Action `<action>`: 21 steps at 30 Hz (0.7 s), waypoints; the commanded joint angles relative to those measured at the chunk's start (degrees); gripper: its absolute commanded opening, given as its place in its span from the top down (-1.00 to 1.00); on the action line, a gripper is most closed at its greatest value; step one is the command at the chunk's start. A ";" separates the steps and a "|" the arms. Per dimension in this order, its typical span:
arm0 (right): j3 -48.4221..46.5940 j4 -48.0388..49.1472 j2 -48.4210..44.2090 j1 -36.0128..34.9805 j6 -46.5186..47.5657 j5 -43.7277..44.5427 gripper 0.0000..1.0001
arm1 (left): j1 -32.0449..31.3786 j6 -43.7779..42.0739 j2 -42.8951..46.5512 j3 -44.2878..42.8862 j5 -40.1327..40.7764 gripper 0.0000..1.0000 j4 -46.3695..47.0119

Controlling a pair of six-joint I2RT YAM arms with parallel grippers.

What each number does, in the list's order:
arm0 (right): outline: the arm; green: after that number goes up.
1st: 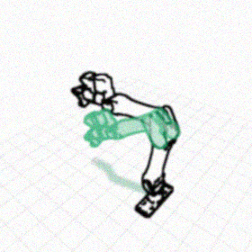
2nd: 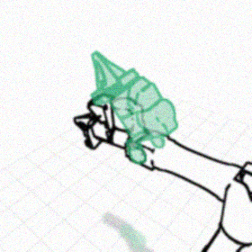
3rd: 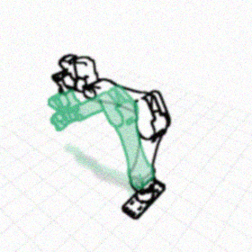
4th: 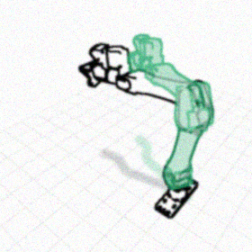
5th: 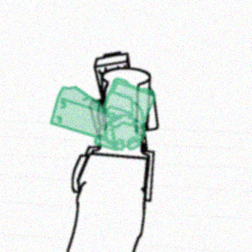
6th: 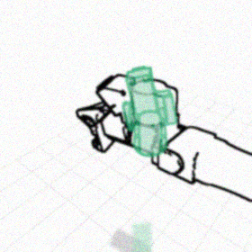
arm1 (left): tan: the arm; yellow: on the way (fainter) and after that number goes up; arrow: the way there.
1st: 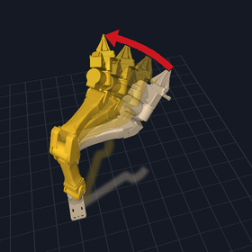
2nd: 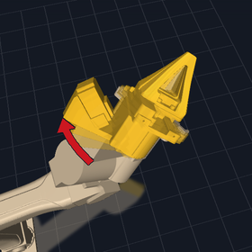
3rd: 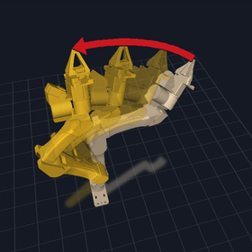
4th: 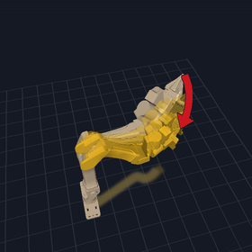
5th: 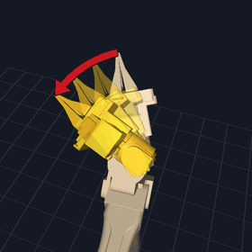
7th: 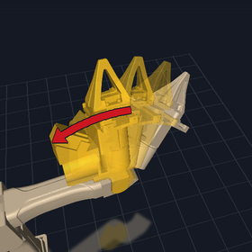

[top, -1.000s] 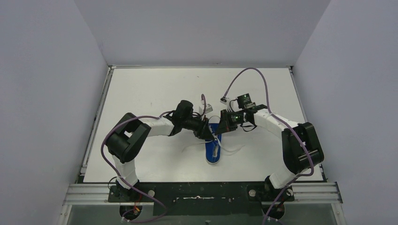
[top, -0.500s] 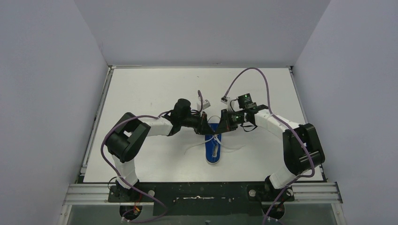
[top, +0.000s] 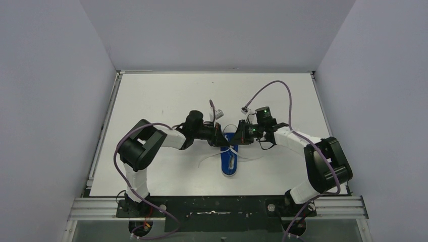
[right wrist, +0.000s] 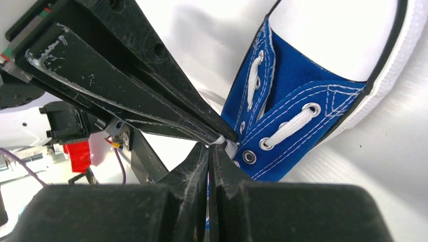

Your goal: Tie the shoes

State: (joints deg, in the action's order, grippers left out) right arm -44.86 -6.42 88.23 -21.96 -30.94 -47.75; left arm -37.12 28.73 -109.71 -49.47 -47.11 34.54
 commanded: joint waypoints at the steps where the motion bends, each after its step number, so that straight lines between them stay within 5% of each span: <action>1: -0.35 8.41 -3.28 -3.69 -5.65 -0.91 1.00 | -1.38 5.05 -2.02 -0.68 1.21 0.97 11.62; 9: 0.54 9.04 -5.72 -6.82 -10.97 2.28 1.00 | -3.06 10.25 -3.46 -0.45 5.40 1.00 20.17; 21: 4.58 14.20 -9.67 -5.44 -17.14 4.65 1.00 | -3.57 6.15 2.05 8.25 10.99 1.00 22.73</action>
State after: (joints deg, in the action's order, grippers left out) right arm -39.38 -1.85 79.75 -25.28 -44.75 -36.42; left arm -39.40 35.75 -108.20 -41.39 -38.44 51.40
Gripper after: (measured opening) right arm 0.025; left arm 0.010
